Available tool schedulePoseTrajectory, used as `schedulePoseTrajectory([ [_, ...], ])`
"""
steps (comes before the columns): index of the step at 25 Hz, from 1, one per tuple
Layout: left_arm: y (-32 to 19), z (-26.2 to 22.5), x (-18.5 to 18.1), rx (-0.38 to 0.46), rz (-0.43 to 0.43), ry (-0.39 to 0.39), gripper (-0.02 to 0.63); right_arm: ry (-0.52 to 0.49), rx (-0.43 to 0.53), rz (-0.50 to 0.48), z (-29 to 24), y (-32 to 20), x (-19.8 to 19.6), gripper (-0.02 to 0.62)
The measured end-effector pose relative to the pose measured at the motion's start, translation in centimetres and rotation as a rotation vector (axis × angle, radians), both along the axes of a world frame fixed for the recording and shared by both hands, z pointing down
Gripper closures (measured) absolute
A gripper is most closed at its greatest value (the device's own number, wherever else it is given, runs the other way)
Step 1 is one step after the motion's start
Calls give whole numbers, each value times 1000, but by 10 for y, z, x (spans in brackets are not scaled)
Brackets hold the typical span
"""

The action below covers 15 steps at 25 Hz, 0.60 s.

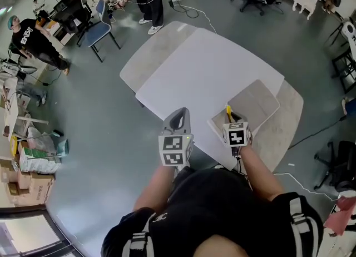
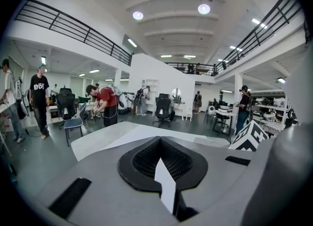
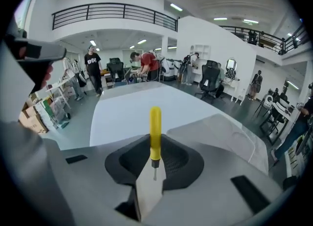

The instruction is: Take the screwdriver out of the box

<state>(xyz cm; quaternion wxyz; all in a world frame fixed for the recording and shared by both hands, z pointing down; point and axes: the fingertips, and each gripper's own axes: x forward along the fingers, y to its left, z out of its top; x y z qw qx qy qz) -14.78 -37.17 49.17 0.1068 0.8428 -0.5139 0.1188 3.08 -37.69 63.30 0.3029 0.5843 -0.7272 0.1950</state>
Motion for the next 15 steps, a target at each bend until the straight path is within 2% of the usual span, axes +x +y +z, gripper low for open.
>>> schedulePoseTrajectory([
  [5,-4,-4,15,9,39,2,601,-20,159,23,-49,-6,9,537],
  [15,-9,-9,43,31,107,-2,601,-155,620,11,-181,2,18,537],
])
